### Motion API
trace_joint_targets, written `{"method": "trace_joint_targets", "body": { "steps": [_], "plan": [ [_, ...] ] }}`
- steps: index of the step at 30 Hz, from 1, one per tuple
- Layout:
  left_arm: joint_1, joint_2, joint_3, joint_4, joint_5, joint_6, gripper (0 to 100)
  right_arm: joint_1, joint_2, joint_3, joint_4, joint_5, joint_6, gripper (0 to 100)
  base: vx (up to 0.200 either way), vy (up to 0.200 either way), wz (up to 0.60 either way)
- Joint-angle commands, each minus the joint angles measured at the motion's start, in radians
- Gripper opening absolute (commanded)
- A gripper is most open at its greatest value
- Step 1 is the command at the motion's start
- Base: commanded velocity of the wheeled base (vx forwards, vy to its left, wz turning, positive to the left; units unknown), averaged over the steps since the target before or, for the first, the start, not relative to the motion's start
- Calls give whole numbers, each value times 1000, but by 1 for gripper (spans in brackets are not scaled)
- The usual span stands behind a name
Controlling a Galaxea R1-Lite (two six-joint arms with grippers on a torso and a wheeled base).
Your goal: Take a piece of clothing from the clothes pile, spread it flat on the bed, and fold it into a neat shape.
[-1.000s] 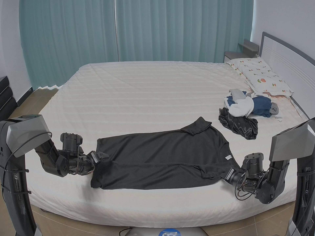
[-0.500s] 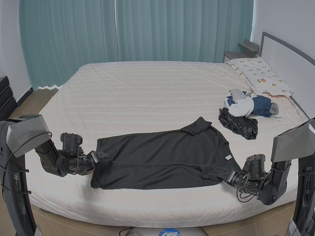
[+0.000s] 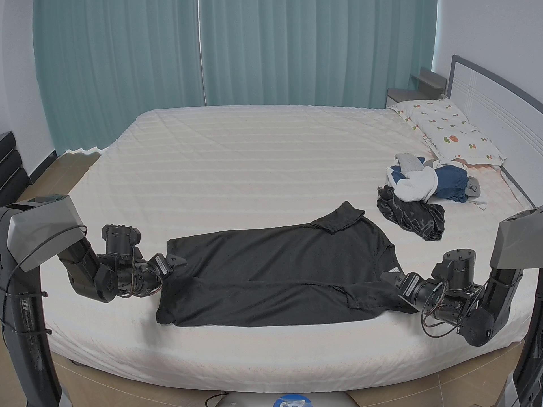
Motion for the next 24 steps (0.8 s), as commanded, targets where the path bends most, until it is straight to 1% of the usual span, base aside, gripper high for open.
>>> {"method": "trace_joint_targets", "body": {
  "steps": [1, 5, 9, 13, 17, 22, 24],
  "plan": [
    [-5, -34, 9, -30, -2, -26, 100, -27, -53, -8, 0, 4, -2, 100, 0, 0, 0],
    [-28, 7, -5, -88, -2, -25, 100, -47, -32, -15, -2, 13, -2, 100, 0, 0, 0],
    [-51, 63, -8, -148, 8, -17, 100, -49, -19, -15, -10, 16, -2, 100, 0, 0, 0],
    [-52, 73, -9, -157, 37, -6, 100, -49, -16, -15, -10, 18, -2, 100, 0, 0, 0],
    [-51, 89, -19, -160, 50, 12, 100, -49, -12, -15, -10, 18, -2, 100, 0, 0, 0],
    [-51, 109, -32, -174, 96, 12, 100, -50, -10, -15, -11, 24, -2, 100, 0, 0, 0],
    [-51, 110, -31, -180, 97, 12, 100, -55, -10, -15, -11, 24, -2, 100, 0, 0, 0]
  ]
}}
